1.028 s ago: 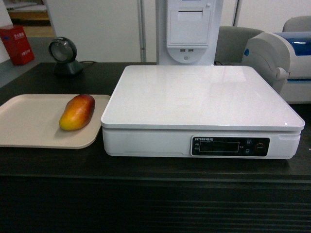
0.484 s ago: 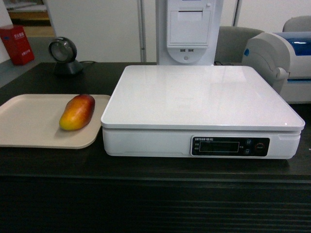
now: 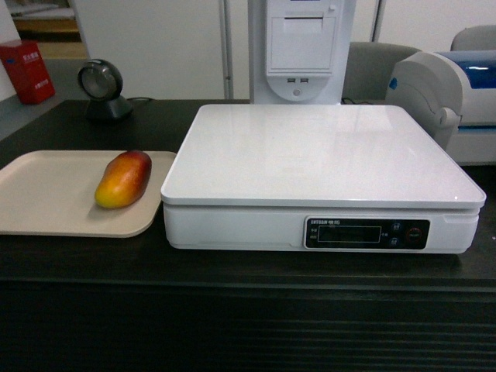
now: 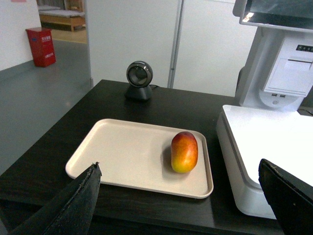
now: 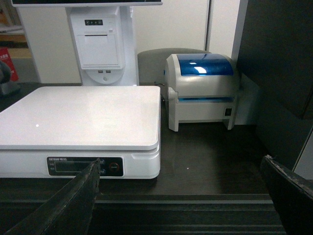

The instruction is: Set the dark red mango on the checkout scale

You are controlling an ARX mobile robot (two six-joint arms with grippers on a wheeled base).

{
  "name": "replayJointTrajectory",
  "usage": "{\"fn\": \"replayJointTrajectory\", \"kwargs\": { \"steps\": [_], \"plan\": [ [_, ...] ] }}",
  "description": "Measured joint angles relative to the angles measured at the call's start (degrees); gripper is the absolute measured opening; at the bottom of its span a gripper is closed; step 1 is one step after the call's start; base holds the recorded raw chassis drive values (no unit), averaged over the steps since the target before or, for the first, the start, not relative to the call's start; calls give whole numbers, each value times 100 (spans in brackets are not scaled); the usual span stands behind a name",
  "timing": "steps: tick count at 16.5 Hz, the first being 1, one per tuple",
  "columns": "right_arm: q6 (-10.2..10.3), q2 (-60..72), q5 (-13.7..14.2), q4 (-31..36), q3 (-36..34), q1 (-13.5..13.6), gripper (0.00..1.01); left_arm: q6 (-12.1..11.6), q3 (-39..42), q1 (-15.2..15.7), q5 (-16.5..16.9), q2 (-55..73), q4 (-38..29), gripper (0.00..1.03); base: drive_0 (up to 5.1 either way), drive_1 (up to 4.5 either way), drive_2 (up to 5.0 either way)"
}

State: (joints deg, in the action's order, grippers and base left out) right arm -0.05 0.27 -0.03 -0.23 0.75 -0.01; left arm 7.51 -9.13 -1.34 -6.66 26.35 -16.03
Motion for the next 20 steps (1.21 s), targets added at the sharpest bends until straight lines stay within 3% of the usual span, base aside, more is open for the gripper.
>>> {"fn": "replayJointTrajectory", "kwargs": {
  "steps": [4,6,8,12,17,20],
  "plan": [
    [0,0,2,2,0,0,98,-310,-785,437,1123,3001,-2162,98,0,0,0],
    [0,0,0,2,0,0,98,-350,-1836,487,1530,4734,-2581,98,0,0,0],
    [0,0,2,0,0,0,98,-393,-2892,431,1733,6218,-2153,98,0,0,0],
    [0,0,0,2,0,0,98,-487,-4221,339,1755,7499,-1657,98,0,0,0],
    [2,0,0,2,0,0,98,-496,-6408,216,1834,9322,-111,98,0,0,0],
    [0,0,2,2,0,0,98,-496,-7090,201,1725,9860,654,98,0,0,0]
  ]
}}
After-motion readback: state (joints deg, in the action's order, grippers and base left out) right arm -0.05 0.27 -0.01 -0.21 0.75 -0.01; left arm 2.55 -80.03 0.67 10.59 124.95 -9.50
